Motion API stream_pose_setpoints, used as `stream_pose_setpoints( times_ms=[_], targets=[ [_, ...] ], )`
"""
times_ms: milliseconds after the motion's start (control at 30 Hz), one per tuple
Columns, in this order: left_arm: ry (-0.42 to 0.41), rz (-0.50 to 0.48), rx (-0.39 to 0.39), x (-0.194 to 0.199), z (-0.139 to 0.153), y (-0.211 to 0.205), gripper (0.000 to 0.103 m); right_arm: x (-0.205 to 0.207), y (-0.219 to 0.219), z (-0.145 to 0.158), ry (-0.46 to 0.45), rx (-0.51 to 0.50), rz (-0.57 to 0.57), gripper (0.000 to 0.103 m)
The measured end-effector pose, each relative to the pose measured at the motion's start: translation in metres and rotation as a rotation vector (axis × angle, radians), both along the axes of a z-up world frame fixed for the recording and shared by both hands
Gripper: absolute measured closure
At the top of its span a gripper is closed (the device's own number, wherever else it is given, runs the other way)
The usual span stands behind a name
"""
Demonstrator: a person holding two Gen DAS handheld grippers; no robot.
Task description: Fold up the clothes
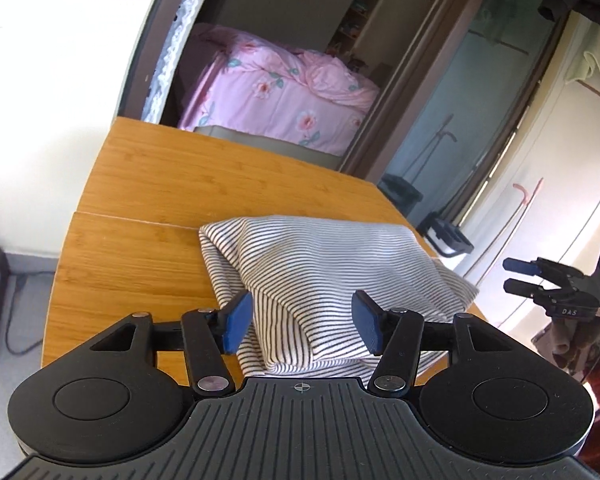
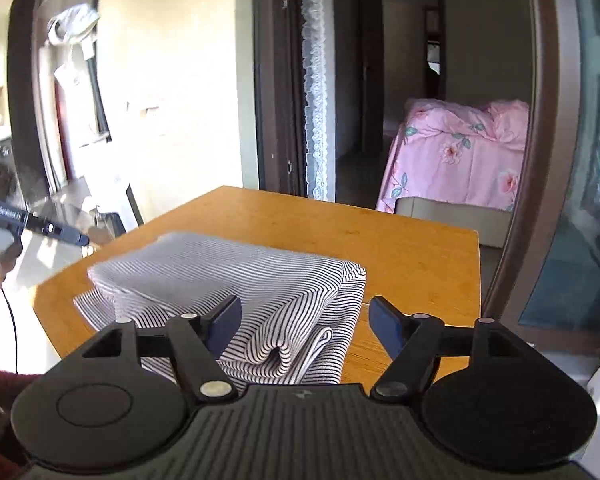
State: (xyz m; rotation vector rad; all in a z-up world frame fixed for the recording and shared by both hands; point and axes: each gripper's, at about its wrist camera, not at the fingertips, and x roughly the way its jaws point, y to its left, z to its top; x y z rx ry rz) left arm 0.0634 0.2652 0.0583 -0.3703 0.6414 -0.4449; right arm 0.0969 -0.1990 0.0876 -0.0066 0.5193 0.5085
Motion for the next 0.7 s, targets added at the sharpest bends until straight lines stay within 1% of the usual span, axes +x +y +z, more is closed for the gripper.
stream_pose_setpoints(
  times_ms=[33,67,133,200,267,300,367,400,433,467,500,533,567,633,700],
  targets=[
    [0.009,0.002,-0.028,0.001,0.001,0.001,0.028,0.006,-0.003,0.0,0.037,0.055,-0.019,0.023],
    [0.018,0.004,-0.053,0.003,0.001,0.002,0.025,0.014,-0.003,-0.006,0.08,0.097,-0.031,0.023],
    [0.048,0.001,-0.071,0.01,-0.003,-0.006,0.022,0.03,-0.002,-0.018,0.162,0.169,-0.053,0.023],
    [0.095,0.011,-0.054,0.021,-0.014,-0.016,0.019,0.044,0.009,-0.037,0.218,0.166,-0.063,0.023],
    [0.145,0.024,-0.038,0.031,-0.027,-0.026,0.018,0.051,0.02,-0.056,0.252,0.124,-0.061,0.023],
    [0.163,0.025,-0.045,0.036,-0.033,-0.029,0.018,0.052,0.027,-0.064,0.267,0.11,-0.052,0.024],
    [0.193,0.027,-0.057,0.043,-0.045,-0.035,0.02,0.056,0.039,-0.077,0.284,0.084,-0.036,0.043],
    [0.186,0.026,-0.062,0.045,-0.046,-0.037,0.021,0.056,0.041,-0.072,0.262,0.077,-0.03,0.058],
    [0.183,0.023,-0.063,0.047,-0.046,-0.039,0.03,0.057,0.043,-0.068,0.24,0.07,-0.023,0.069],
    [0.178,0.022,-0.06,0.049,-0.046,-0.042,0.042,0.058,0.045,-0.063,0.217,0.063,-0.017,0.073],
    [0.17,0.024,-0.047,0.051,-0.043,-0.045,0.047,0.058,0.047,-0.058,0.195,0.056,-0.011,0.078],
    [0.156,0.027,-0.028,0.052,-0.038,-0.047,0.06,0.059,0.049,-0.053,0.173,0.049,-0.005,0.081],
    [0.141,0.03,-0.011,0.053,-0.033,-0.049,0.069,0.06,0.05,-0.049,0.151,0.042,0.001,0.081],
    [0.098,0.025,-0.01,0.048,-0.017,-0.051,0.073,0.061,0.052,-0.039,0.109,0.033,0.011,0.081],
    [0.058,0.015,-0.015,0.041,-0.003,-0.052,0.073,0.059,0.046,-0.031,0.083,0.051,0.008,0.081]
  ],
)
